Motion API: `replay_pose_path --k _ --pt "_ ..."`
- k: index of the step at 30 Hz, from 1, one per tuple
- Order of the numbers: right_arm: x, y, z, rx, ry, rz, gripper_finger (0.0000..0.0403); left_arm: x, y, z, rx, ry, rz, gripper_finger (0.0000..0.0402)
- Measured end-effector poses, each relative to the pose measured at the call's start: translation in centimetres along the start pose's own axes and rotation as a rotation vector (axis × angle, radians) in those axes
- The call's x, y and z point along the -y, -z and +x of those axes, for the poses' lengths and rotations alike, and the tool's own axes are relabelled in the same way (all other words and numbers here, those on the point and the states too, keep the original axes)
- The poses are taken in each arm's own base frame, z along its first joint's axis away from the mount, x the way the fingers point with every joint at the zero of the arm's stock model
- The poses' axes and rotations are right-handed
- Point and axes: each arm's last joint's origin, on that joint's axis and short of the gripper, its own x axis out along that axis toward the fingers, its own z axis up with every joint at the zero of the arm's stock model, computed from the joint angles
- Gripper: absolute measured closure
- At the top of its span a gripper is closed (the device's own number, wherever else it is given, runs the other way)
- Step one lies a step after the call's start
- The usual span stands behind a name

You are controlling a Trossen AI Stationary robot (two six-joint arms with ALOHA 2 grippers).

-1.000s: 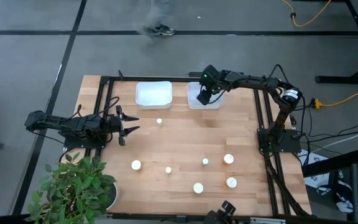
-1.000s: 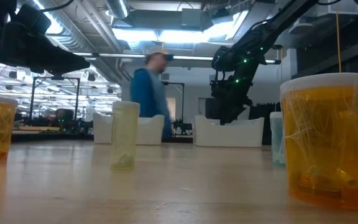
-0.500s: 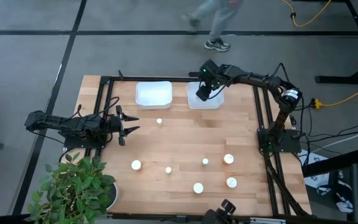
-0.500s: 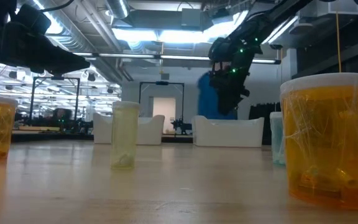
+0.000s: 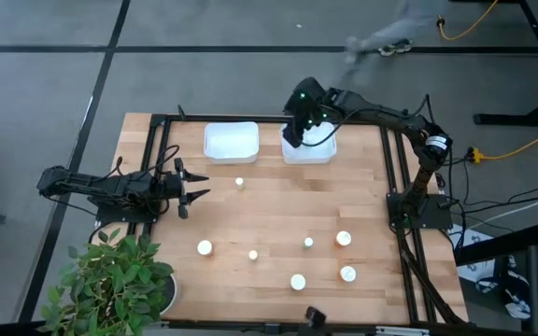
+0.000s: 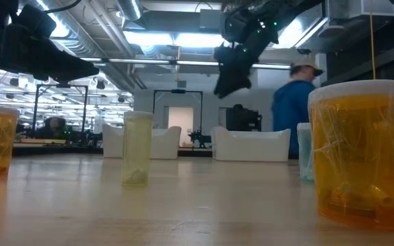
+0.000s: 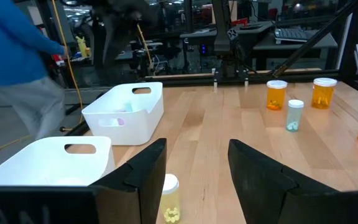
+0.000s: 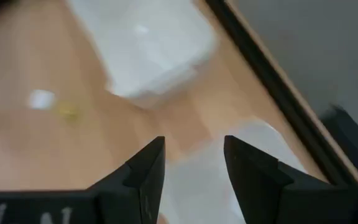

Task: Pick and place medicine bottles into bin by pill shape (circle, oval)
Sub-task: Put the yellow pill bottle into the right white bin

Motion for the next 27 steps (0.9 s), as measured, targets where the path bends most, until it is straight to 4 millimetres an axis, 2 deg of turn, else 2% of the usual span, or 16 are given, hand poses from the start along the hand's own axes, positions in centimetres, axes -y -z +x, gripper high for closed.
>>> replay_pose_path --k 6,12,24,27 --pt "-3.3 -0.4 0.7 0.054 -0.154 -0.134 0.0235 0.0 0.0 0.0 0.0 0.0 0.0 0.0235" --pt "-6.7 -0.5 1.1 0.091 -0.212 -0.24 0.0235 0.0 0.0 0.0 0.0 0.0 0.0 0.0235" --pt "-13.1 0.5 1.3 0.083 -0.326 -0.346 0.0235 0.0 0.0 0.0 0.001 0.0 0.001 0.0235" --pt "-14.6 0.9 1.2 0.074 -0.354 -0.329 0.0235 0.0 0.0 0.0 0.0 0.0 0.002 0.0235"
